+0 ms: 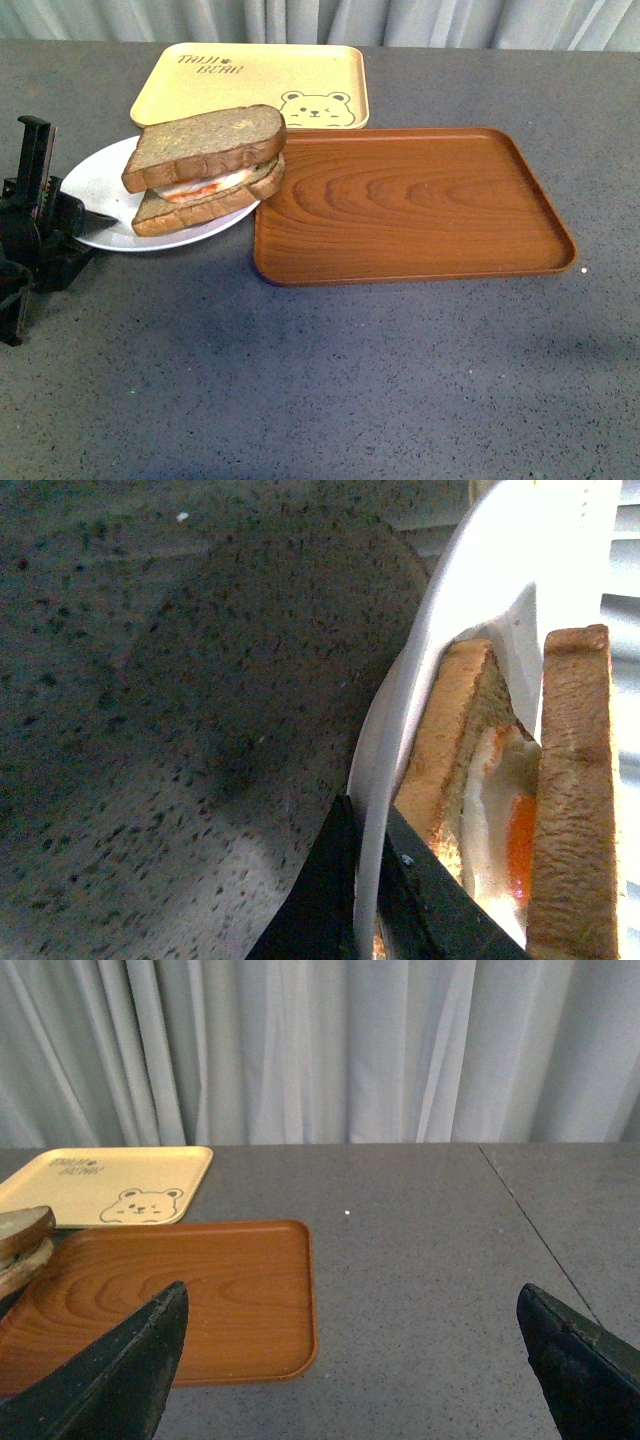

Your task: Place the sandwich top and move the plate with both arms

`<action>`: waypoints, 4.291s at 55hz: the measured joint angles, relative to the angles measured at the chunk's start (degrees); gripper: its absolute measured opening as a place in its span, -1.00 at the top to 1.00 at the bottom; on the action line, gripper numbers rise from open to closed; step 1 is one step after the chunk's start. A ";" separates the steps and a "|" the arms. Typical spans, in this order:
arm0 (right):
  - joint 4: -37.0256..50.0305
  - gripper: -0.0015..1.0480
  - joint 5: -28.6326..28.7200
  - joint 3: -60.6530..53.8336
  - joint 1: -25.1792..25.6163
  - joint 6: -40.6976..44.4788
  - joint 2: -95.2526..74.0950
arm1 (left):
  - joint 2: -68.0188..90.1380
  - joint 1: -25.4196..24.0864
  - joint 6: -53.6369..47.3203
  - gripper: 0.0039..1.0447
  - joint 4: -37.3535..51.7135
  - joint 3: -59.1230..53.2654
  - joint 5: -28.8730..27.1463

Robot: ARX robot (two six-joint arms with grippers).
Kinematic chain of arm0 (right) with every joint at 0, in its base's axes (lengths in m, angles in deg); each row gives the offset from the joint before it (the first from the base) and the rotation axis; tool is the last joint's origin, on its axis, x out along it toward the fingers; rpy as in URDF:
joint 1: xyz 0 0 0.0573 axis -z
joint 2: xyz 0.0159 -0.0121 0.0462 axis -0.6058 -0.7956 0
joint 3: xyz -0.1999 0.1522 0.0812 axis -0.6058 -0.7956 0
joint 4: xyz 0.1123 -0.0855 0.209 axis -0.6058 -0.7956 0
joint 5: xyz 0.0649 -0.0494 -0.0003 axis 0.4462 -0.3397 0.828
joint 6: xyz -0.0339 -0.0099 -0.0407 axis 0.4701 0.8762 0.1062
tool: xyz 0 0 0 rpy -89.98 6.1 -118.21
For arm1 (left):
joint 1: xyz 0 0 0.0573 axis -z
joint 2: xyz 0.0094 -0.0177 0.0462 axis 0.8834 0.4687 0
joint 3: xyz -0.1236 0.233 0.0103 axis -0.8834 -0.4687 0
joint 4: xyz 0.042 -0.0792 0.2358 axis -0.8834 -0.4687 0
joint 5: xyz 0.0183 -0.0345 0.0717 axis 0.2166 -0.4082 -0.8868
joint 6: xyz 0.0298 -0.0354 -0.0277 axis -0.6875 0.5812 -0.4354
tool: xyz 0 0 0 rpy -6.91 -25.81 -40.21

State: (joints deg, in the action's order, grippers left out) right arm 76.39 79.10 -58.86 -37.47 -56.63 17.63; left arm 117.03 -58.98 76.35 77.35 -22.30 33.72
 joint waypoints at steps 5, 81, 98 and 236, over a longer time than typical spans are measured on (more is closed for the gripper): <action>0.00 -0.82 0.00 0.00 0.00 0.00 0.00 | -1.40 -0.09 -0.11 0.96 -0.17 -0.87 0.74; 0.00 -0.82 0.00 0.00 0.00 0.00 0.00 | 24.35 9.79 -7.32 0.95 -39.47 64.30 -2.38; 0.00 -0.82 0.00 0.00 0.00 0.00 0.00 | 22.75 9.11 -7.39 0.12 -34.51 60.11 -0.87; -0.04 -0.82 -0.02 0.00 -0.02 0.00 0.00 | -107.14 -3.13 -72.74 0.98 -37.24 -34.51 -14.16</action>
State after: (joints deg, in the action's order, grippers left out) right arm 76.35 79.07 -58.86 -37.49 -56.63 17.63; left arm 9.89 -62.11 3.61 40.11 -56.82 19.55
